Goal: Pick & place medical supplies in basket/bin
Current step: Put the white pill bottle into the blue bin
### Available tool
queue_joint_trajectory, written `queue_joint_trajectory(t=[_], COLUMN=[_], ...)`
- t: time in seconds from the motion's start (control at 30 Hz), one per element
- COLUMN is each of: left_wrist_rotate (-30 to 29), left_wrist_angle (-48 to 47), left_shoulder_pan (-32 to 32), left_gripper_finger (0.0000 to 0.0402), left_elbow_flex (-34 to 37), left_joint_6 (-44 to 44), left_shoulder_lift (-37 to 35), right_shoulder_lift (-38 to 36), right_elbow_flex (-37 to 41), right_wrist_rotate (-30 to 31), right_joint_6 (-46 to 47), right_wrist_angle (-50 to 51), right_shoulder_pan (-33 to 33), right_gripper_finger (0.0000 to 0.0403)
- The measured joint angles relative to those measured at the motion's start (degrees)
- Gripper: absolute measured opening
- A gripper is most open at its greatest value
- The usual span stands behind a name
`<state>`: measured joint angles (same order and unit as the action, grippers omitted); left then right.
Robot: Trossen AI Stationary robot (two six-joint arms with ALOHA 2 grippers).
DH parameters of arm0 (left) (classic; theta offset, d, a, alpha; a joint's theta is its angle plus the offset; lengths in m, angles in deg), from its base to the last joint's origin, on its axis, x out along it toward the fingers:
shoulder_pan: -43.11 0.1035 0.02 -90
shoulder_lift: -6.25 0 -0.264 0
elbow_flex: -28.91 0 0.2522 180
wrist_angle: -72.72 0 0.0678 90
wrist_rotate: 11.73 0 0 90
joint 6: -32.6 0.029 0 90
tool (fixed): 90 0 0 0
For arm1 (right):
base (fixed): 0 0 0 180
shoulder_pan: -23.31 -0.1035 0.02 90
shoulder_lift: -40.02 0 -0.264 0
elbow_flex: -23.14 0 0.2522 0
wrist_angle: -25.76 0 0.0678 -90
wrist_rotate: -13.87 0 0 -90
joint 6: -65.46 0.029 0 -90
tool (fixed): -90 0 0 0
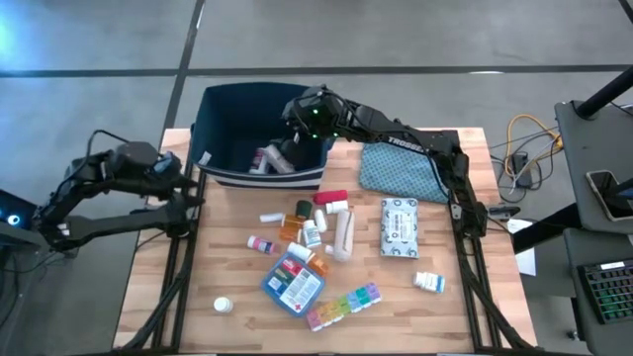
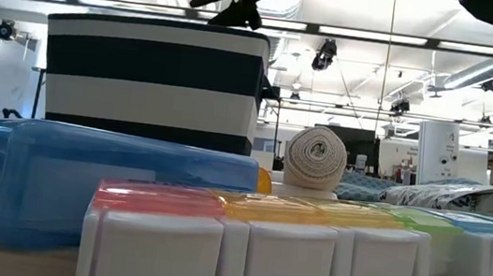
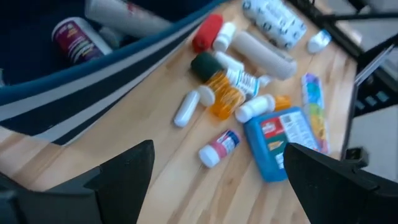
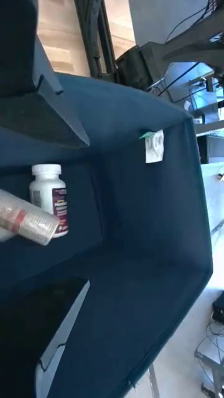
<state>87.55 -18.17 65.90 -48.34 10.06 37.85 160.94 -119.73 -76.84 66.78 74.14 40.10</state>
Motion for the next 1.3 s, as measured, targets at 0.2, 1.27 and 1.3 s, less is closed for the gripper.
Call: queue_joint_trajectory(t=[0.2,1.27,1.3], left_wrist_rotate=[0.0,1.6,1.8], left_wrist_angle=[-0.3,-1.5,-2.3], left_shoulder_pan=[0.0,0.0,0.0], left_gripper_finger=[0.0334,0.0334,0.0334], left_elbow_flex=[-2.5,-3.1,-3.1], left_joint_6=[-3.1,11.7,12.2], left_shoulder_lift=[-0.1,-0.3,-0.5], right_shoulder_lift=[-1.3,-6.1,-6.2], right_elbow_flex=[-2.7,25.5,26.7], right_wrist_rotate=[2.6,16.5,16.6], right_joint_6=[-3.5,9.6,8.9], right_wrist_angle=[4.6,34.3,33.0], right_shoulder_pan=[-1.1,-18.8,-19.2], right_gripper_finger=[0.0345,0.0335,0.0334])
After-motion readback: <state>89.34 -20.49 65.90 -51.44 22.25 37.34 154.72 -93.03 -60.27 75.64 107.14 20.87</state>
